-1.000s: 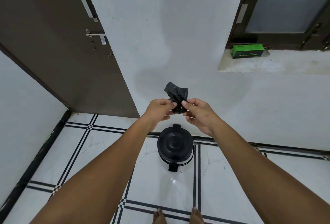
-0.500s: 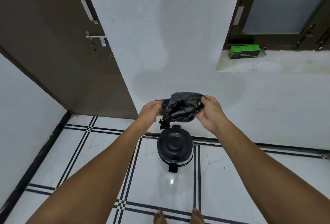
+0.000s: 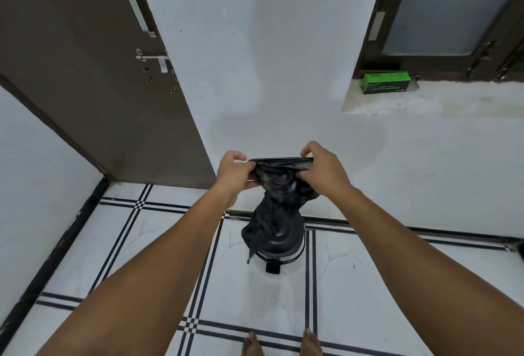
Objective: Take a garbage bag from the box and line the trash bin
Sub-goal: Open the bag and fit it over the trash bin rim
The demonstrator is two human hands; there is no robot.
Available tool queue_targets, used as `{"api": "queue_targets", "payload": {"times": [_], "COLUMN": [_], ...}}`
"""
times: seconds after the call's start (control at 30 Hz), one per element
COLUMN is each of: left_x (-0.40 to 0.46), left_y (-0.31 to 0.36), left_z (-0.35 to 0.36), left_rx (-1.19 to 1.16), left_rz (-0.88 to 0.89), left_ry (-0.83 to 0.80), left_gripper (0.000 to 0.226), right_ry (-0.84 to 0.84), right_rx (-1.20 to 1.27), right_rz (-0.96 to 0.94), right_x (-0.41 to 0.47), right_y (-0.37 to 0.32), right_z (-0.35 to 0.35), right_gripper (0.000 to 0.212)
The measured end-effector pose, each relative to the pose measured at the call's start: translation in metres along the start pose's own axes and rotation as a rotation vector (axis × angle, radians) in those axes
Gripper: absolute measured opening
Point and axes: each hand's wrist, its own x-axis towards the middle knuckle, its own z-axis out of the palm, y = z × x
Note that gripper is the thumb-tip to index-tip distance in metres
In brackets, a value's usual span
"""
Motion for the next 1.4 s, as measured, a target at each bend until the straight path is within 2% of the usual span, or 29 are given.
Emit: {"api": "queue_targets", "payload": {"times": [0.1,0.2,0.33,0.43,0.5,0.6,0.67,0.7,0.73,0.8,0.87,0.93,0.97,1.0,1.03,1.13,1.2,1.3,1.37,1.4], "left_x": [0.0,-0.001,-0.002,-0.01,-0.014,-0.016,-0.015,-0.014,-0.014,-0.012,-0.013,-0.012,-0.01,-0.009,-0.009,-0.006,-0.003,0.0,0.002,0.004], "left_y": [0.0,-0.004,-0.008,-0.001,0.001,-0.002,-0.004,-0.005,-0.005,-0.007,-0.009,-0.011,-0.013,-0.015,-0.016,-0.02,-0.022,-0.025,-0.026,-0.027], "left_z": [-0.001,-0.001,0.002,0.009,0.012,0.015,0.017,0.018,0.018,0.012,0.003,-0.007,-0.01,-0.012,-0.013,-0.011,-0.009,-0.01,-0.015,-0.018], "left_rx": [-0.048,0.14,0.476,0.522,0.469,0.437,0.446,0.475,0.523,0.676,0.866,1.026,1.084,1.119,1.132,1.088,1.056,1.063,1.085,1.093], "left_rz": [0.027,0.106,0.22,0.255,0.26,0.218,0.197,0.173,0.148,0.129,0.177,0.229,0.243,0.253,0.252,0.227,0.211,0.18,0.164,0.151], "left_ry": [-0.057,-0.084,0.086,0.231,0.279,0.284,0.29,0.287,0.282,0.267,0.236,0.217,0.211,0.206,0.196,0.154,0.136,0.137,0.152,0.161], "left_gripper": [0.031,0.046,0.052,0.034,0.017,0.044,0.058,0.064,0.068,0.067,0.062,0.056,0.054,0.052,0.051,0.051,0.053,0.055,0.058,0.061], "right_ry": [0.106,0.131,0.065,0.026,-0.056,-0.209,-0.204,-0.161,-0.085,0.067,0.127,0.161,0.171,0.175,0.172,0.03,-0.016,-0.045,-0.083,-0.116], "right_rx": [-0.282,-0.305,-0.029,0.249,0.568,1.018,1.106,1.049,0.881,0.341,-0.081,-0.271,-0.282,-0.208,-0.017,0.883,1.201,1.333,1.254,1.146], "right_rz": [-0.004,0.032,0.214,0.329,0.455,0.539,0.502,0.475,0.42,0.212,0.062,0.029,0.061,0.131,0.245,0.599,0.675,0.701,0.631,0.566], "right_x": [-0.002,-0.002,0.002,0.003,0.002,-0.002,-0.002,-0.002,-0.001,0.001,-0.001,-0.004,-0.004,-0.003,-0.002,0.001,0.001,0.003,0.004,0.004], "right_y": [0.006,0.01,0.011,0.007,0.003,-0.007,-0.009,-0.008,-0.004,0.008,0.021,0.032,0.036,0.04,0.041,0.034,0.028,0.027,0.032,0.035], "right_z": [0.005,0.005,0.008,0.012,0.012,0.01,0.012,0.013,0.013,0.01,0.002,-0.002,-0.002,-0.001,0.0,0.004,0.005,0.004,0.002,0.001], "right_gripper": [0.04,0.034,0.018,0.015,0.015,0.009,0.007,0.011,0.015,0.022,0.029,0.028,0.028,0.027,0.027,0.03,0.034,0.029,0.015,0.022]}}
